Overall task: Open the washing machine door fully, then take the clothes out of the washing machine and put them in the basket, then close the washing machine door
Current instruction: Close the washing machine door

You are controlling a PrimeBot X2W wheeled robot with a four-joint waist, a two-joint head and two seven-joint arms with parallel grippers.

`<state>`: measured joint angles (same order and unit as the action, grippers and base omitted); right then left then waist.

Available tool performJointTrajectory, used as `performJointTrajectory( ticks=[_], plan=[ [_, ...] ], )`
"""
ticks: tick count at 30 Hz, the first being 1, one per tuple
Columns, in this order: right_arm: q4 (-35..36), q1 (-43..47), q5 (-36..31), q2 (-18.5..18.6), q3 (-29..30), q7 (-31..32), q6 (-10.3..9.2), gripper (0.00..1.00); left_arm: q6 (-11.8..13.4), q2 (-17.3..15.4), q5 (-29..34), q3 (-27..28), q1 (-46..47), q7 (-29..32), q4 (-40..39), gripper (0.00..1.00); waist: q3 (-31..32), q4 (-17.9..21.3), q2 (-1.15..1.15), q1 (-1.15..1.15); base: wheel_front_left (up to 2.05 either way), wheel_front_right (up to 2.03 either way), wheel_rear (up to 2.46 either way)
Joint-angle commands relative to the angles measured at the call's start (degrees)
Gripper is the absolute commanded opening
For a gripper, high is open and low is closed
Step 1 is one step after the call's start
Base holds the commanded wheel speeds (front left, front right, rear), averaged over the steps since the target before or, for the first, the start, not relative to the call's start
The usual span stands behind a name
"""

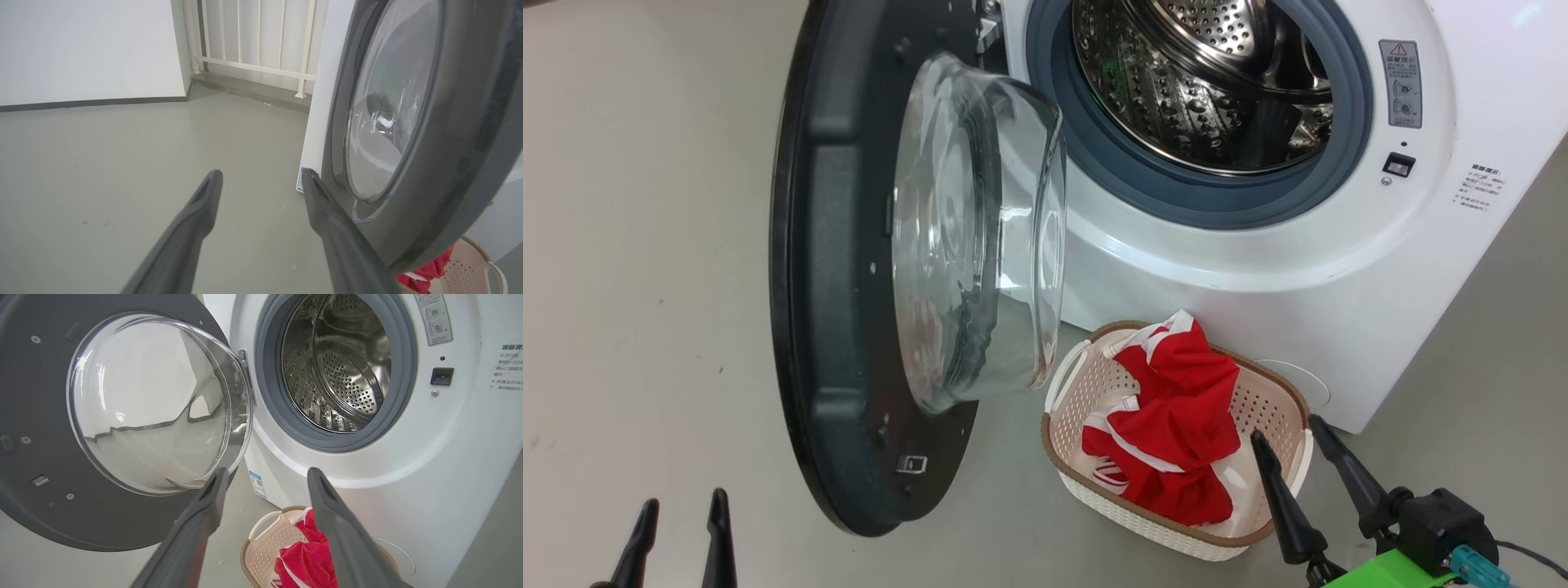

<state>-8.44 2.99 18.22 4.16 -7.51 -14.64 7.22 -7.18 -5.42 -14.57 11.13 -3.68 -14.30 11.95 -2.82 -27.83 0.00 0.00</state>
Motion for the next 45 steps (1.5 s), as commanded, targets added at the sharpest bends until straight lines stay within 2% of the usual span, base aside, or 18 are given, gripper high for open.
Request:
performJointTrajectory(
  ticks=[1, 13, 19, 20, 22, 23, 29, 34, 35, 39, 42, 45],
  plan=[
    [1.01, -0.42, 0.51, 0.12, -1.33, -0.36, 0.26, 1.00, -0.31, -0.67, 0.42, 2.28, 0.88, -0.70, -1.47, 1.00, 0.02, -0.02, 0.00, 0.00, 0.00, 0.00, 0.00],
    [0.67, -0.52, 0.62, 0.04, -1.48, -0.36, 0.26, 1.00, -0.31, -0.82, 0.63, 2.22, 1.07, -0.70, -2.27, 1.00, 0.20, 0.01, 0.00, 0.00, 0.00, 0.00, 0.00],
    [0.50, -1.04, 0.48, -0.02, -1.73, -0.36, 0.26, 1.00, -0.31, -2.81, -2.00, 1.40, 3.31, -0.70, -1.31, 1.00, -0.34, -0.13, 0.00, 0.00, 0.00, 0.00, 0.00],
    [0.45, -1.12, 0.48, -0.03, -1.77, -0.36, 0.26, 1.00, -0.31, -3.47, -2.85, 1.31, 3.89, -0.70, -1.18, 0.78, -0.40, -0.16, 0.00, 0.00, 0.00, 0.00, 0.00],
    [0.36, -1.26, 0.47, -0.07, -1.80, -0.36, 0.26, 1.00, -0.31, -4.97, -4.39, 1.15, 5.03, -0.70, -0.88, 0.20, -0.52, -0.18, 0.00, 0.00, 0.00, 0.00, 0.00],
    [0.32, -1.32, 0.48, -0.09, -1.79, -0.36, 0.26, 1.00, -0.31, -5.66, -5.71, 1.05, 5.69, -0.70, -0.76, 0.00, -0.56, -0.19, 0.00, 0.00, 0.00, 0.00, 0.00],
    [0.20, -1.36, 0.43, -0.30, -1.76, -0.36, 0.26, 1.00, -0.31, -12.71, -15.80, -1.67, 10.11, -0.70, 1.09, 0.00, -0.91, -0.24, 0.00, 0.00, 0.00, 0.00, 0.00],
    [0.20, -1.50, 0.22, -0.44, -1.64, -0.36, 0.26, 1.00, -0.31, -21.64, -28.78, -8.08, 14.87, 0.11, 3.17, 0.00, -1.56, -0.46, 0.00, 0.00, 0.00, 0.00, 0.00],
    [0.20, -1.50, 0.22, -0.44, -1.64, -0.36, 0.26, 1.00, -0.31, -21.64, -28.78, -8.08, 14.87, 0.11, 3.17, 0.00, -1.56, -0.46, 0.00, 0.00, 0.00, 0.00, 0.00],
    [0.08, -1.99, 0.03, -0.53, -1.66, -0.36, 0.26, 1.00, -0.31, -28.16, -44.12, -12.38, 19.28, 4.47, 2.91, 0.00, -2.25, -0.41, 0.00, 0.00, 0.00, 0.00, 0.00],
    [0.00, -2.25, -0.05, -0.60, -1.64, -0.36, 0.26, 1.00, -0.31, -32.41, -55.44, -15.22, 21.47, 10.62, 1.23, 0.00, -2.65, -0.28, 0.00, 0.00, 0.00, 0.00, 0.00],
    [-0.10, -2.47, -0.11, -0.67, -1.69, -0.36, 0.26, 1.00, -0.31, -36.11, -64.05, -16.79, 22.96, 16.54, -0.45, 0.00, -3.02, -0.06, 0.00, 0.00, 0.00, 0.00, 0.00]
  ],
)
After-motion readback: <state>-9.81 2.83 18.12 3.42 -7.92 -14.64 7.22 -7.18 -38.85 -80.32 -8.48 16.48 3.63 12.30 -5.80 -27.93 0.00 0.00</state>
